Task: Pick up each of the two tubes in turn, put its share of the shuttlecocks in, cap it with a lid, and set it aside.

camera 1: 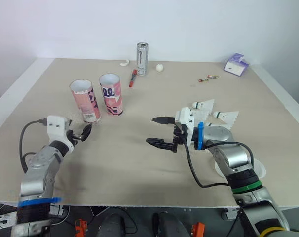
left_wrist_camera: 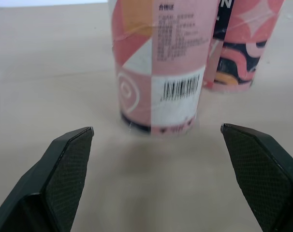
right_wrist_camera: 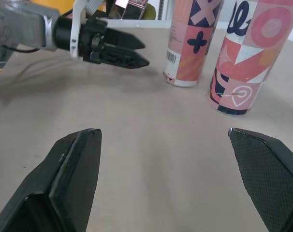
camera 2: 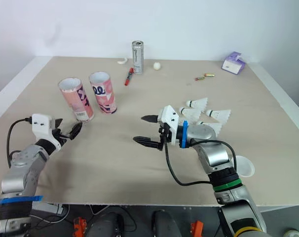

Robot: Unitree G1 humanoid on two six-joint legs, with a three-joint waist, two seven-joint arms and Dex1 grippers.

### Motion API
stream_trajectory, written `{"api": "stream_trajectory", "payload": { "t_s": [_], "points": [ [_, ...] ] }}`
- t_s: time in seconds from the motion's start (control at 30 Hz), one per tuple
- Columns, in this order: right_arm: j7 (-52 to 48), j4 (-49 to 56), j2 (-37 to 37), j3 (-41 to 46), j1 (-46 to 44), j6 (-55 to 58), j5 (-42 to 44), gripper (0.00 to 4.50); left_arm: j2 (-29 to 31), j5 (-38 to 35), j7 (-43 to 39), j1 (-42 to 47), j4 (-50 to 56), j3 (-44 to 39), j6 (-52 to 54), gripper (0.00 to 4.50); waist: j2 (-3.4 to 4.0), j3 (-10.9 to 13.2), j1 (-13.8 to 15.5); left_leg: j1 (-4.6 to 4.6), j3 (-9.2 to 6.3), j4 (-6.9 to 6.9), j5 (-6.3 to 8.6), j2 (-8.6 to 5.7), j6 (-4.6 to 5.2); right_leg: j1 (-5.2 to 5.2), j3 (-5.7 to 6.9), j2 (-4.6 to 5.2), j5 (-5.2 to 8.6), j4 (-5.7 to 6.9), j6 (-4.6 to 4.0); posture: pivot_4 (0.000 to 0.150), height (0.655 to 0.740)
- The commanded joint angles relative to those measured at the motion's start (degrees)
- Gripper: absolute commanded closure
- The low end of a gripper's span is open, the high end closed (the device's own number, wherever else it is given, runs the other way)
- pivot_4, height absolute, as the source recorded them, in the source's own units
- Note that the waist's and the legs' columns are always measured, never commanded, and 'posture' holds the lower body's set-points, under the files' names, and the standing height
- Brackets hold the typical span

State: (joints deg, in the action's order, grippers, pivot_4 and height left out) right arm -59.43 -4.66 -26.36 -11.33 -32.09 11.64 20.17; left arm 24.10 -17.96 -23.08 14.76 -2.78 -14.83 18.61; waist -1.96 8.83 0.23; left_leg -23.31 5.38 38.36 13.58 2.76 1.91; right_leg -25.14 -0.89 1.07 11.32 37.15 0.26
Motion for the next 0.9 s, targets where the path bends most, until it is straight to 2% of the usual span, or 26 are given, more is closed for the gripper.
{"api": "stream_trajectory", "payload": {
  "t_s": [0.03, 0.7, 0.9],
  "points": [
    [0.5, 2.2, 0.2, 1.2, -0.7, 0.0, -0.2, 0.00, 0.7, 0.4, -1.1, 3.0, -3.0, 0.3, -1.5, 0.11, 0.00, 0.0, 0.0, 0.00, 0.02, 0.00, 0.01, -0.03, -0.01, 0.00, -0.01, 0.04, -0.02, 0.00, 0.04, 0.150, 0.7400],
    [3.2, 6.5, -0.2, 2.3, 0.8, 2.2, -0.6, 0.00, 1.9, 4.3, -3.2, 15.1, -20.9, 3.0, -6.6, 0.11, 0.00, 0.0, 0.0, -0.05, 0.09, -0.03, 0.02, -0.02, -0.02, -0.09, 0.01, 0.07, -0.03, 0.00, 0.07, 0.150, 0.7400],
    [3.3, 6.2, -0.4, 2.4, 0.6, 2.2, -0.6, 0.00, 2.8, 6.2, -4.7, 20.4, -30.9, 3.8, -10.4, 0.11, -0.01, 0.0, 0.0, -0.06, 0.11, -0.02, 0.02, -0.03, -0.02, -0.09, 0.04, 0.06, -0.03, 0.00, 0.07, 0.150, 0.7400]
  ]
}}
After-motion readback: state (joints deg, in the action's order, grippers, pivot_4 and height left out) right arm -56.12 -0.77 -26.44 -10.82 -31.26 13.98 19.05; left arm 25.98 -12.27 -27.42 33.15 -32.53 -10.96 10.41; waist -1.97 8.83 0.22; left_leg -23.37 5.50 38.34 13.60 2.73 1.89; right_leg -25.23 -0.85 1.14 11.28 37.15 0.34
